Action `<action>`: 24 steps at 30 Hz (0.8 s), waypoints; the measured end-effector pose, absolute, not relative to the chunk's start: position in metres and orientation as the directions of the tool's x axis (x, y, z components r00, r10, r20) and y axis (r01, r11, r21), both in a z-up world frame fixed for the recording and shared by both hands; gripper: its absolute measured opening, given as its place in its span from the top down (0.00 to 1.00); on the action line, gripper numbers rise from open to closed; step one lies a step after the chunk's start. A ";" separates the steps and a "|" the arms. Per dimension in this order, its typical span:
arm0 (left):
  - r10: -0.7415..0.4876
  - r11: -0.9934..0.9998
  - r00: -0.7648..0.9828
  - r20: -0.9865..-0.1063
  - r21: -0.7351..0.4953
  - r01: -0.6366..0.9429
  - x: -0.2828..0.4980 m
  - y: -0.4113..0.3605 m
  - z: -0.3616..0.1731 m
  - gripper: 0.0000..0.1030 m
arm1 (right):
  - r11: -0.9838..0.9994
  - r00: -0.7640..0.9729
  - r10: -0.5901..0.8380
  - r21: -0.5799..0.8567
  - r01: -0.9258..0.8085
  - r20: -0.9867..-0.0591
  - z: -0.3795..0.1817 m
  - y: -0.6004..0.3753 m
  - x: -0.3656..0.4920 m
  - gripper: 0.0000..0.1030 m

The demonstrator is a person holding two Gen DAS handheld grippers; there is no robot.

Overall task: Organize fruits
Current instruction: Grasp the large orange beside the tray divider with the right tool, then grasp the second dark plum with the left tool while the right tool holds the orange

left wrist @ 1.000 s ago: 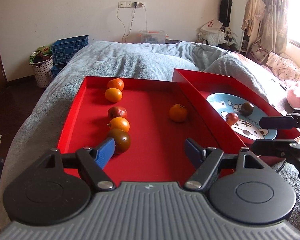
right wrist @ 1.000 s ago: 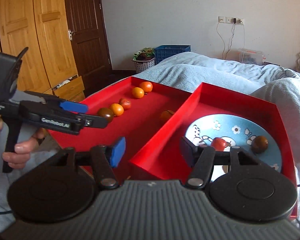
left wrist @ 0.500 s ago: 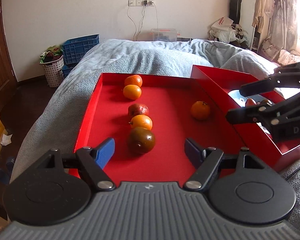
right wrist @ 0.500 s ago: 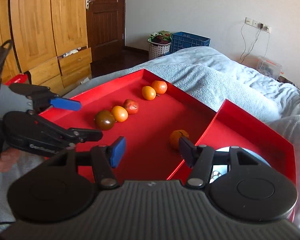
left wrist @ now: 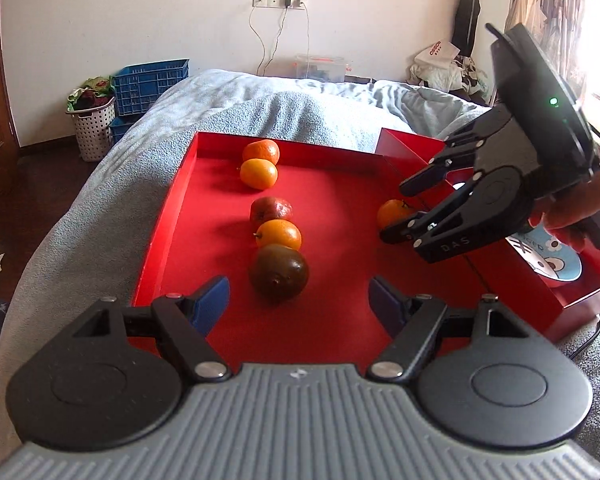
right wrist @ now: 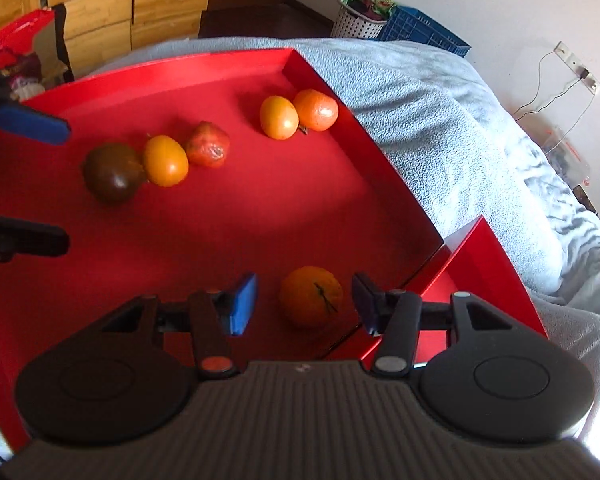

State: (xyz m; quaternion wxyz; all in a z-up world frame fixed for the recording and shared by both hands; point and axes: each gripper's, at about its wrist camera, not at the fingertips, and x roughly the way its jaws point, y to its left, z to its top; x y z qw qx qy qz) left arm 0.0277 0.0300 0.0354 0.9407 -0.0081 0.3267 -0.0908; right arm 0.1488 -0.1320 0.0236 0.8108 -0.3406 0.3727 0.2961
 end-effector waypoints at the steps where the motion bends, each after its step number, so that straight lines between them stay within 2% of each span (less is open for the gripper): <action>1: -0.178 0.983 0.769 -0.613 -0.077 0.167 0.028 0.030 0.035 0.22 | 0.577 0.547 0.205 -0.351 -0.738 -0.812 0.020 -0.129 0.151 0.48; 3: -0.181 0.983 0.768 -0.614 -0.081 0.168 0.028 0.031 0.034 0.22 | 0.558 0.544 0.186 -0.367 -0.744 -0.818 0.020 -0.125 0.154 0.49; 5: -0.185 0.982 0.765 -0.617 -0.087 0.167 0.029 0.032 0.033 0.22 | 0.553 0.514 0.174 -0.349 -0.757 -0.840 0.022 -0.123 0.159 0.59; 6: -0.186 0.982 0.764 -0.618 -0.089 0.167 0.029 0.033 0.033 0.22 | 0.551 0.502 0.168 -0.341 -0.762 -0.848 0.022 -0.122 0.160 0.60; 11: -0.180 0.983 0.761 -0.624 -0.089 0.160 0.030 0.034 0.031 0.22 | 0.573 0.504 0.179 -0.327 -0.751 -0.845 0.024 -0.127 0.157 0.61; 13: -0.173 0.984 0.760 -0.626 -0.085 0.155 0.031 0.034 0.030 0.22 | 0.615 0.505 0.225 -0.281 -0.737 -0.833 0.029 -0.133 0.153 0.62; 20: -0.133 0.990 0.762 -0.634 -0.042 0.137 0.034 0.031 0.031 0.22 | 0.751 0.606 0.406 -0.128 -0.648 -0.684 0.061 -0.162 0.093 0.62; 24: -0.105 0.992 0.751 -0.652 -0.016 0.125 0.041 0.030 0.030 0.22 | 0.806 0.646 0.462 -0.016 -0.591 -0.607 0.063 -0.177 0.058 0.61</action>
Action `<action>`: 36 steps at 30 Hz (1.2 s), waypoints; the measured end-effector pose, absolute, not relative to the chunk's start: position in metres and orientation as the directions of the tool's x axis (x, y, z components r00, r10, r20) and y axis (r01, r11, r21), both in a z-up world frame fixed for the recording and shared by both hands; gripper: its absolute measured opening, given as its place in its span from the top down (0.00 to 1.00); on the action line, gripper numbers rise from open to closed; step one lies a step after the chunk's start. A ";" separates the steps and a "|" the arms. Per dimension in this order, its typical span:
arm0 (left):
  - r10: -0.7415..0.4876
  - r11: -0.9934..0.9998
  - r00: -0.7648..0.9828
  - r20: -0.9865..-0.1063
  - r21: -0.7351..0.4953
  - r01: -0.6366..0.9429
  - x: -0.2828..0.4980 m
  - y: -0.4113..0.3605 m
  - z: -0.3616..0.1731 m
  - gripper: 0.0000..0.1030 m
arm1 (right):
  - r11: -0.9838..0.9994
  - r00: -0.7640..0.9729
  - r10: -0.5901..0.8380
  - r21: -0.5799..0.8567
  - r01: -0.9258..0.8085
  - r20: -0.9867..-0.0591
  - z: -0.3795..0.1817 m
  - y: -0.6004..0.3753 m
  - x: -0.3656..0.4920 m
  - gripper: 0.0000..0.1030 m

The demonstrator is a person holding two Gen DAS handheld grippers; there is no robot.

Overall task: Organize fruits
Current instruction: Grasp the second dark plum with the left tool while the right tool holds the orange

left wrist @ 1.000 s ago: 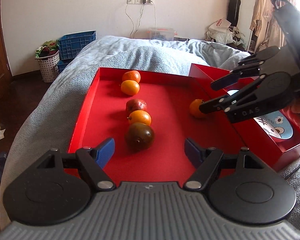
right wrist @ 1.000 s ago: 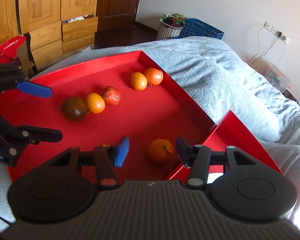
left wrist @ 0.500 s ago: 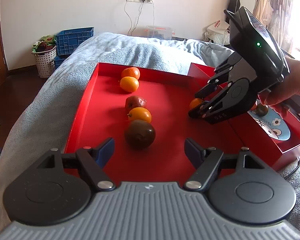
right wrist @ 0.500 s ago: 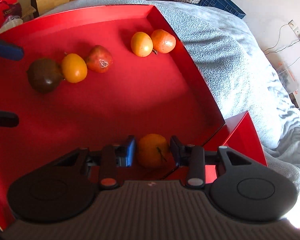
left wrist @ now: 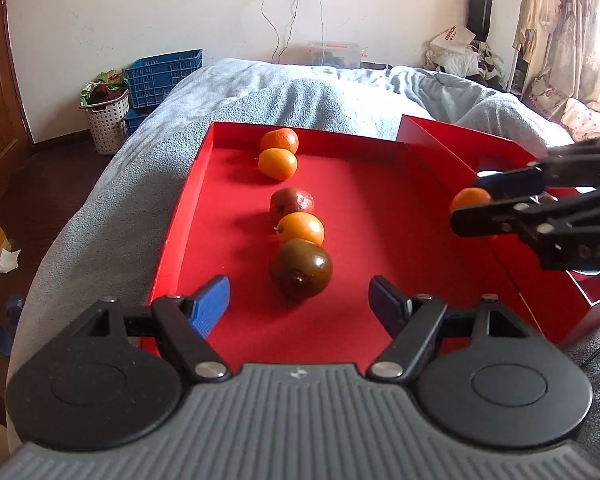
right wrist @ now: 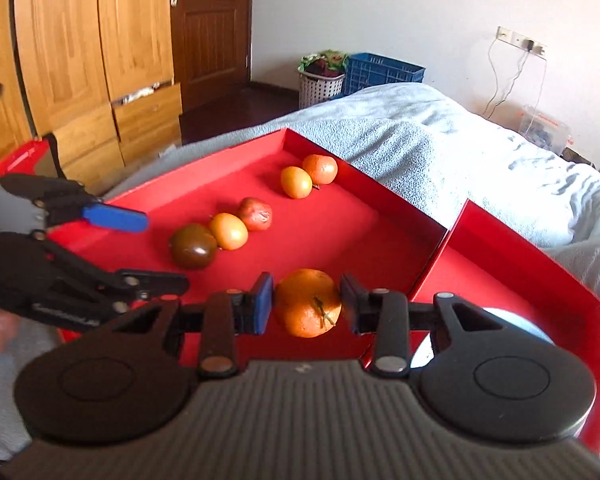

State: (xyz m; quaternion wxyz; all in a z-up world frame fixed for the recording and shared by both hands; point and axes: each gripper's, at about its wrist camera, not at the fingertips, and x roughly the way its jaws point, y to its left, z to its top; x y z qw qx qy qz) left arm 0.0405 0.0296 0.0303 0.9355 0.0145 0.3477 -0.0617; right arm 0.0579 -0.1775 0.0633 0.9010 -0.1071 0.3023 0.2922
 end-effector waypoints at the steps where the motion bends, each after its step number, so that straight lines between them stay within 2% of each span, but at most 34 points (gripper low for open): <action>1: -0.097 0.992 0.748 -0.657 -0.005 0.124 0.042 0.028 0.029 0.22 | 0.815 0.653 0.469 0.006 -0.579 -0.594 0.061 -0.180 0.052 0.61; 7: -0.088 0.991 0.732 -0.676 0.017 0.134 0.052 0.024 0.024 0.23 | 0.840 0.669 0.495 0.107 -0.533 -0.554 0.047 -0.184 0.033 0.61; 15: -0.059 0.992 0.722 -0.690 0.043 0.123 0.065 0.023 0.018 0.29 | 0.843 0.712 0.512 0.119 -0.525 -0.480 0.043 -0.184 0.020 0.61; 22: -0.067 0.991 0.697 -0.714 0.034 0.130 0.070 0.023 0.023 0.33 | 0.849 0.721 0.507 0.127 -0.514 -0.473 0.039 -0.186 0.016 0.61; 25: -0.040 0.986 0.696 -0.717 0.083 0.142 0.073 0.017 0.025 0.34 | 0.848 0.724 0.510 0.132 -0.513 -0.464 0.040 -0.188 0.014 0.61; 26: -0.036 0.985 0.690 -0.723 0.092 0.147 0.075 0.015 0.024 0.35 | 0.849 0.726 0.510 0.132 -0.512 -0.462 0.041 -0.188 0.013 0.61; 28: -0.047 0.983 0.673 -0.738 0.085 0.162 0.079 0.013 0.021 0.54 | 0.849 0.728 0.510 0.134 -0.511 -0.458 0.041 -0.190 0.012 0.61; 36: -0.060 0.986 0.684 -0.727 0.063 0.153 0.075 0.016 0.022 0.57 | 0.849 0.740 0.508 0.113 -0.516 -0.440 0.041 -0.191 0.006 0.61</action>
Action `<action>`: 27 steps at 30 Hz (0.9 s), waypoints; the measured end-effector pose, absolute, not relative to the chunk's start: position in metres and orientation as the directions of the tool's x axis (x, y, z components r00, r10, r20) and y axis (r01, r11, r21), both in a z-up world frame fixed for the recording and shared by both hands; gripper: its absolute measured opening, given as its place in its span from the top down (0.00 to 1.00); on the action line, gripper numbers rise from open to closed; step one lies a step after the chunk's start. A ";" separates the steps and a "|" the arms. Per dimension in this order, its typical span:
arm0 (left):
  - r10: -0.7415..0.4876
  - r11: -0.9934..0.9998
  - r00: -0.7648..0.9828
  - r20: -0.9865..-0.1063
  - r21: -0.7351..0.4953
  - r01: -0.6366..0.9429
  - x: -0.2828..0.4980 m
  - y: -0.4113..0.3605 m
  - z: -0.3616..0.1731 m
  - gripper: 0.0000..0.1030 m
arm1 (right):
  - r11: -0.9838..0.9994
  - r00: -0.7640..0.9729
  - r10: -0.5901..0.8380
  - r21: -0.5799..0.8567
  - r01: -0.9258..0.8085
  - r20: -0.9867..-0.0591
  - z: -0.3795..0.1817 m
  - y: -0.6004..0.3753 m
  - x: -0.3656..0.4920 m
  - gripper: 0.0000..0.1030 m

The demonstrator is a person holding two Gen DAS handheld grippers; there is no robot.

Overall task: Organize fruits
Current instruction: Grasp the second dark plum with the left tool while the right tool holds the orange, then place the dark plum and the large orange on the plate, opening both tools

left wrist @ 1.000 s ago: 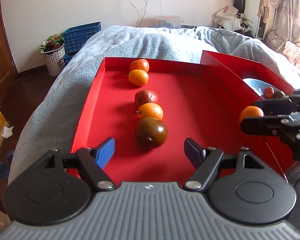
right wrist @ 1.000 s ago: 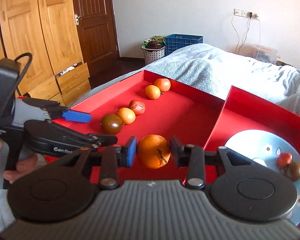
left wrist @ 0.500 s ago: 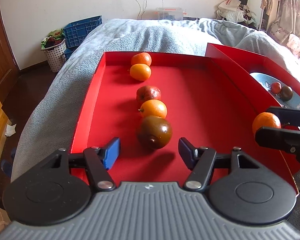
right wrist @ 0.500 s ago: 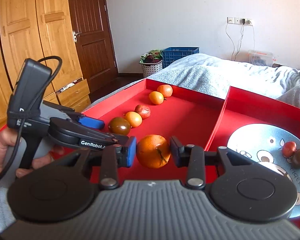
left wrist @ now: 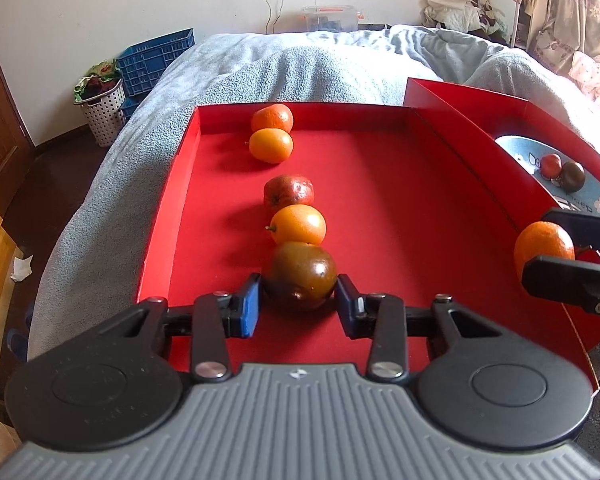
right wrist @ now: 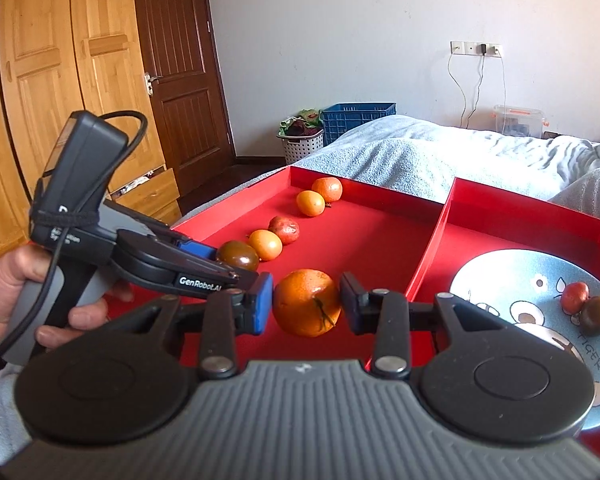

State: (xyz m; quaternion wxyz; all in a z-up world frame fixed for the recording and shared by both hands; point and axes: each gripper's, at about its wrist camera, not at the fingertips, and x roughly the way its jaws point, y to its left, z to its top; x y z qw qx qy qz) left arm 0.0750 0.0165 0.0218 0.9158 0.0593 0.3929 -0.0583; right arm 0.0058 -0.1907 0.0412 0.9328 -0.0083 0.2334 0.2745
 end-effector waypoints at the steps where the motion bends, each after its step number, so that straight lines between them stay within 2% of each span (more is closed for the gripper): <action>1: -0.060 0.987 0.686 -0.725 0.058 0.149 0.074 0.017 0.022 0.57 | 0.848 0.742 0.509 0.107 -0.519 -0.436 0.042 -0.190 0.004 0.61; 17: -0.115 0.974 0.743 -0.659 0.073 0.215 0.043 -0.018 0.064 0.57 | 0.866 0.791 0.494 0.120 -0.486 -0.360 0.056 -0.209 -0.007 0.61; 27: -0.224 0.938 0.733 -0.642 0.062 0.341 0.046 -0.082 0.079 0.57 | 0.933 0.880 0.360 0.137 -0.333 -0.311 0.061 -0.260 -0.015 0.61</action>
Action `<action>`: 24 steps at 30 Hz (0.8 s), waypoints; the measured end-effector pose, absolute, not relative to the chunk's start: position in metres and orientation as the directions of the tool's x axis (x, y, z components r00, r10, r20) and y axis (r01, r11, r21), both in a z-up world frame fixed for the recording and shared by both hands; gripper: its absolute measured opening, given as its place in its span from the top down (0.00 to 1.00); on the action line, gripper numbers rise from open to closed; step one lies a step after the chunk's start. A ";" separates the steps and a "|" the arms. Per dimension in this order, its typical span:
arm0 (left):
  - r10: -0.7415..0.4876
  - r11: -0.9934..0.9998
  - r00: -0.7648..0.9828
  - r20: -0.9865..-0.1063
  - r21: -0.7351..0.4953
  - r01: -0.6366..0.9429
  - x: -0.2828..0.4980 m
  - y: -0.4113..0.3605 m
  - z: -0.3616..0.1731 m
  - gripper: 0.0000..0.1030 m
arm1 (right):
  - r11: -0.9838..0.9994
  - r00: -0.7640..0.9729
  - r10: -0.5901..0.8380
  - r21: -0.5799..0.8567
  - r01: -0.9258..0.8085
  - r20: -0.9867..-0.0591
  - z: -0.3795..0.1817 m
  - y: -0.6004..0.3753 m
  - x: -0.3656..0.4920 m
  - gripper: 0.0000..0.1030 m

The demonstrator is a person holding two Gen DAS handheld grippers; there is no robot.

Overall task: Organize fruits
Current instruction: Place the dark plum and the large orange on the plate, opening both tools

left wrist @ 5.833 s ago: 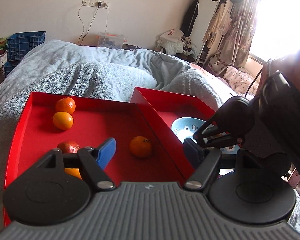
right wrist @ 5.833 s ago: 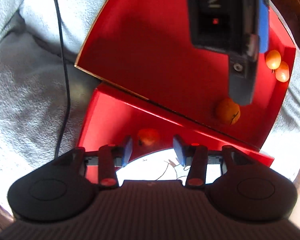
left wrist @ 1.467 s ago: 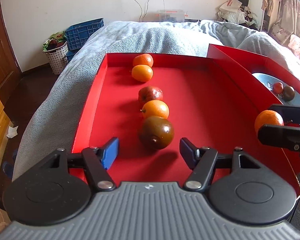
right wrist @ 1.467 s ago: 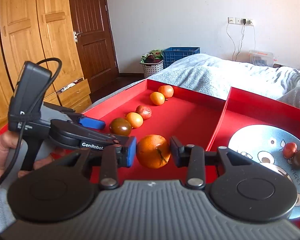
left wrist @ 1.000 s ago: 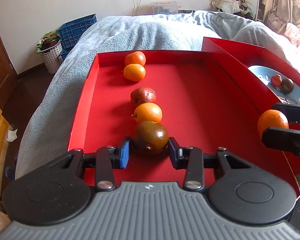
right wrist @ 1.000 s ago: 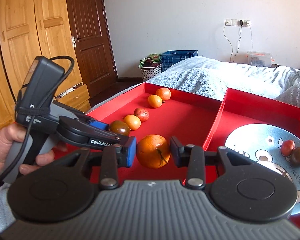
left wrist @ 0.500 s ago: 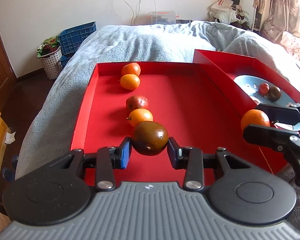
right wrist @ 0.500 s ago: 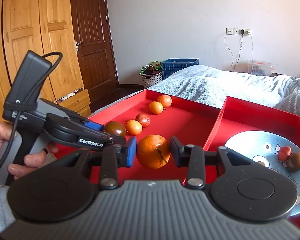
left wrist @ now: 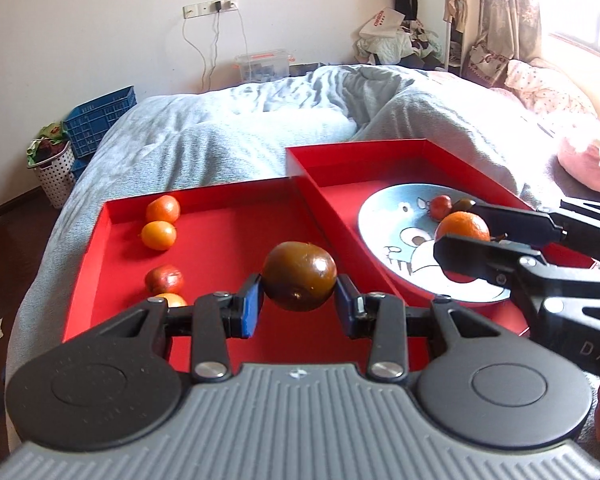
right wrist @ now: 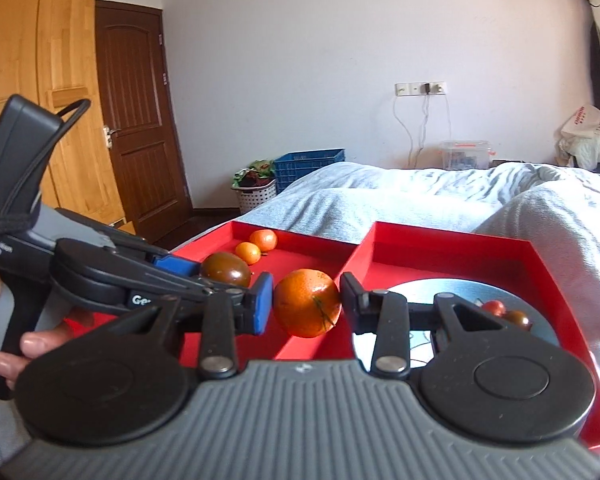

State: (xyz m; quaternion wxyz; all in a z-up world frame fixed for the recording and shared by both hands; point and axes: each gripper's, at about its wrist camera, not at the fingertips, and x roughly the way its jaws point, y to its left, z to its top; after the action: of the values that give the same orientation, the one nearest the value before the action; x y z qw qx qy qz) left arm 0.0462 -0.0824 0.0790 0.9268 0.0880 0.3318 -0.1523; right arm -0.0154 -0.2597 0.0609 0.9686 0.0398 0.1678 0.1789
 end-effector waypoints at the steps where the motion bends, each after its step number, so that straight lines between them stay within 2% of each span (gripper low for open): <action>1: -0.237 0.933 0.729 -0.642 0.059 0.355 0.048 -0.090 0.078 0.57 | 0.942 0.891 0.333 0.141 -0.303 -0.308 0.061 -0.269 -0.016 0.61; 10: -0.304 0.883 0.689 -0.658 0.077 0.464 0.066 -0.160 0.063 0.57 | 0.983 0.921 0.113 0.179 -0.048 -0.373 0.038 -0.329 -0.014 0.61; 17: -0.351 0.856 0.660 -0.664 0.058 0.513 0.073 -0.185 0.058 0.57 | 0.978 0.910 0.107 0.208 -0.023 -0.402 0.025 -0.336 -0.005 0.61; 24: -0.347 0.845 0.604 -0.718 0.041 0.534 0.083 -0.203 0.030 0.57 | 0.978 0.903 0.108 0.207 -0.021 -0.416 0.022 -0.337 -0.005 0.61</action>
State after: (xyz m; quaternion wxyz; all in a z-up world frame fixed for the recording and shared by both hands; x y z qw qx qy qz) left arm 0.0827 -0.2028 0.0301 0.8864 0.1265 0.3694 -0.2485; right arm -0.0052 -0.3374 0.0215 0.9704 0.0994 0.2178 0.0333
